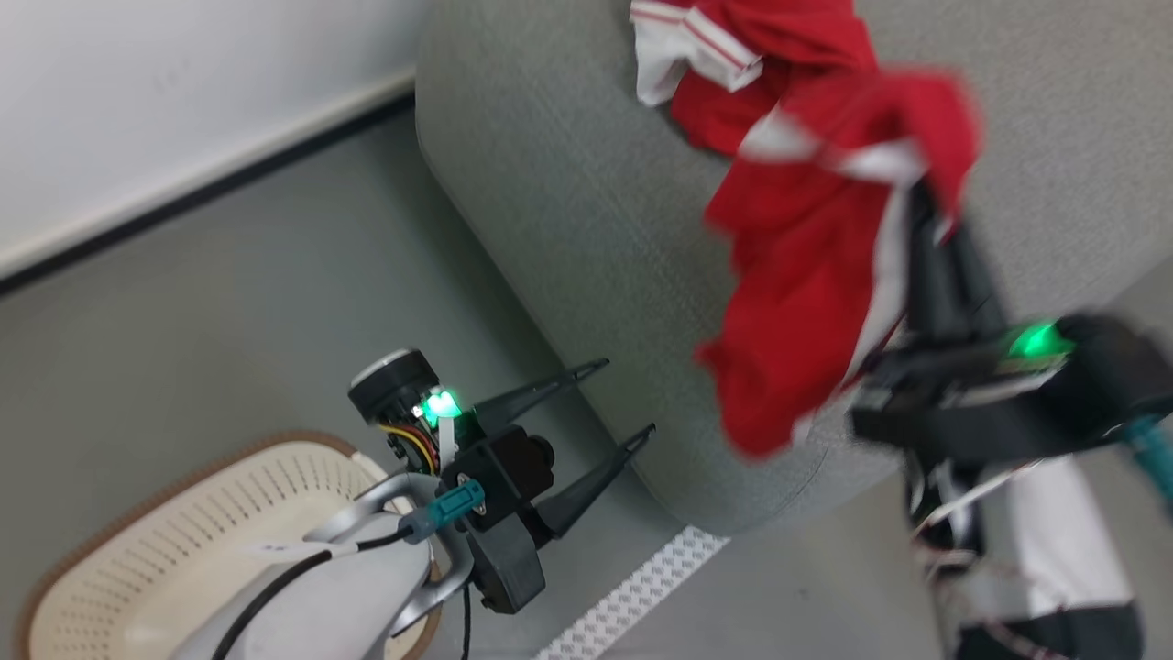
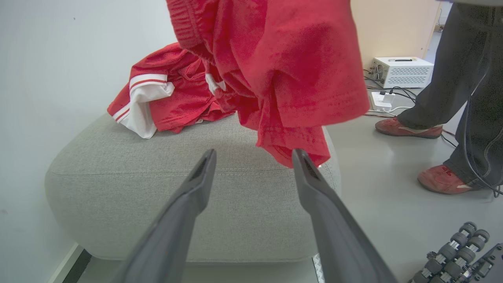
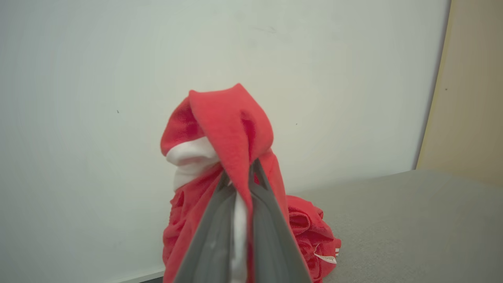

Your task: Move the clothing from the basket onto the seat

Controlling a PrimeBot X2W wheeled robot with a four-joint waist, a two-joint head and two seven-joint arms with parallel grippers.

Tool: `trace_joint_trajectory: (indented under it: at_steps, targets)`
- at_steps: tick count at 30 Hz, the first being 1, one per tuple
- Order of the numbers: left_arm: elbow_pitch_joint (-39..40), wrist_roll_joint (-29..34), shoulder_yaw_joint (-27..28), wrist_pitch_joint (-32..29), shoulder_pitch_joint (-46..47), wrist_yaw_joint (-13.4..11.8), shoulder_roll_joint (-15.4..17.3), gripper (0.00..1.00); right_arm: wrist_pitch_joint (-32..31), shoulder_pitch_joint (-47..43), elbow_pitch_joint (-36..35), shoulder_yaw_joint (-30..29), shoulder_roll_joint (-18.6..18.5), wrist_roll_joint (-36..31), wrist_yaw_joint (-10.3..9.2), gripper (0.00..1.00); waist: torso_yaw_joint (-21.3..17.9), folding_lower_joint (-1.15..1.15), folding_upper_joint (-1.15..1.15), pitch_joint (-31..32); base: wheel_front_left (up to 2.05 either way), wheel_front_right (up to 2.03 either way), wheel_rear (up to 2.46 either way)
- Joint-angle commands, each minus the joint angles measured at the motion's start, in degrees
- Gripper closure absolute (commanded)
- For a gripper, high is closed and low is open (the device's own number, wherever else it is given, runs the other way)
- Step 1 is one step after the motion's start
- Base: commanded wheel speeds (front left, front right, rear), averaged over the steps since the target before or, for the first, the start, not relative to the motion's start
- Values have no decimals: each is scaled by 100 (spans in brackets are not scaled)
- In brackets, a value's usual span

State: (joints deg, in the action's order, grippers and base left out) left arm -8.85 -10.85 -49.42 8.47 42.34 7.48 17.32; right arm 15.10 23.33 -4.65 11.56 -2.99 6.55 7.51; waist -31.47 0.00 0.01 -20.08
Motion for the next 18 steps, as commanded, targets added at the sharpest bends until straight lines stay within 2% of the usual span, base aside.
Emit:
trace_joint_trajectory:
  at_steps: [1,8,13,18]
  targets:
    - [116,-28,-35,-78,123,-1,149,0,2,370,-96,-182,19,-8,-4,100,47,0,-1,-621,0,0,0]
    - [570,-33,-185,-434,463,0,660,0,2,1943,-317,-1106,-49,210,-3,100,149,0,-1,-1530,0,0,0]
    - [908,29,-329,-598,737,-1,970,0,2,3147,-300,-1685,-482,330,-3,100,235,0,-1,-2049,0,0,0]
    - [1160,-13,-459,-737,932,0,1122,0,1,4135,58,-1967,-1094,376,-3,100,315,0,-1,-2428,0,0,0]
